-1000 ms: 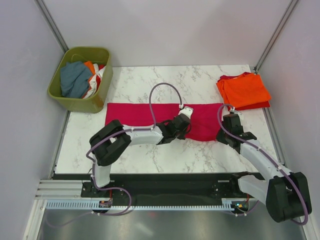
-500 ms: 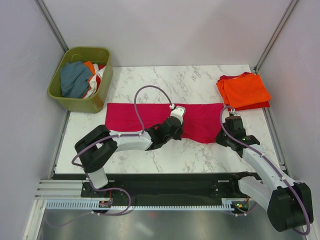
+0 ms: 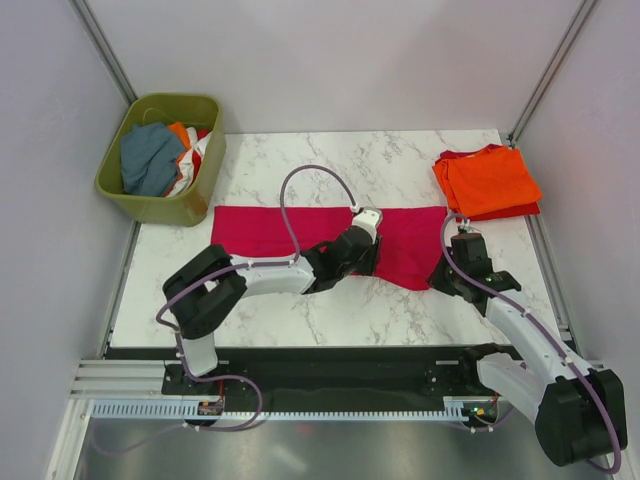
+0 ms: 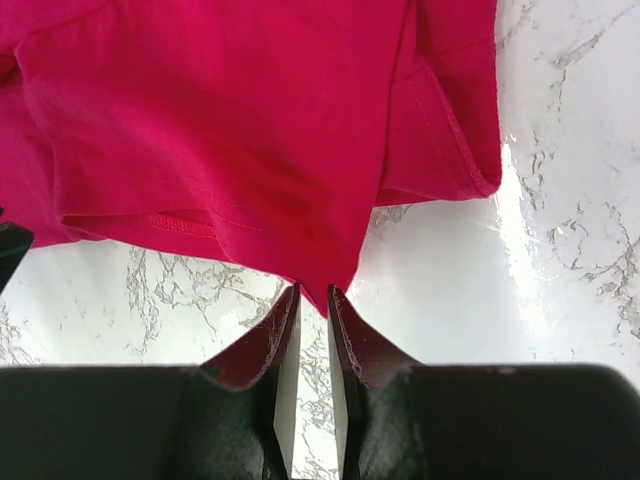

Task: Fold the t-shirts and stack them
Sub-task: Fold the tshirt

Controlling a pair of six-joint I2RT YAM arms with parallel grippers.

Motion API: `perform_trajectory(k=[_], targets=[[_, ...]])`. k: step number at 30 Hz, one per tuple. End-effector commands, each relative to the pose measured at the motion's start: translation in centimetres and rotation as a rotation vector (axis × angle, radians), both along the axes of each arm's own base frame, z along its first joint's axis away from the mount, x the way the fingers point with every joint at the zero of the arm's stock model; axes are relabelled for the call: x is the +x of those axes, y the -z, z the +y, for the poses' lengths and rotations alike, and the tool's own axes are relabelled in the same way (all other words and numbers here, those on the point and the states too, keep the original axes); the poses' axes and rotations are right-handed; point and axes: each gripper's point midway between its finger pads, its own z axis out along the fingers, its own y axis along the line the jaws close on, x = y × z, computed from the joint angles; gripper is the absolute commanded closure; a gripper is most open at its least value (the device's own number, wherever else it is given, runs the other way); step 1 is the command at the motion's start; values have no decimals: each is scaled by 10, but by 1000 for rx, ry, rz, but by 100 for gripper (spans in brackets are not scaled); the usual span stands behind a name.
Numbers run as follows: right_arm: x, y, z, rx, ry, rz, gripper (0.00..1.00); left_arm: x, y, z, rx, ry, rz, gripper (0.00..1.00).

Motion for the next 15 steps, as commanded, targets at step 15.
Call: perform_trajectory(k=[15], targets=[[23, -55, -13, -20, 91, -171, 61, 7, 33, -10, 99, -28, 156, 64]])
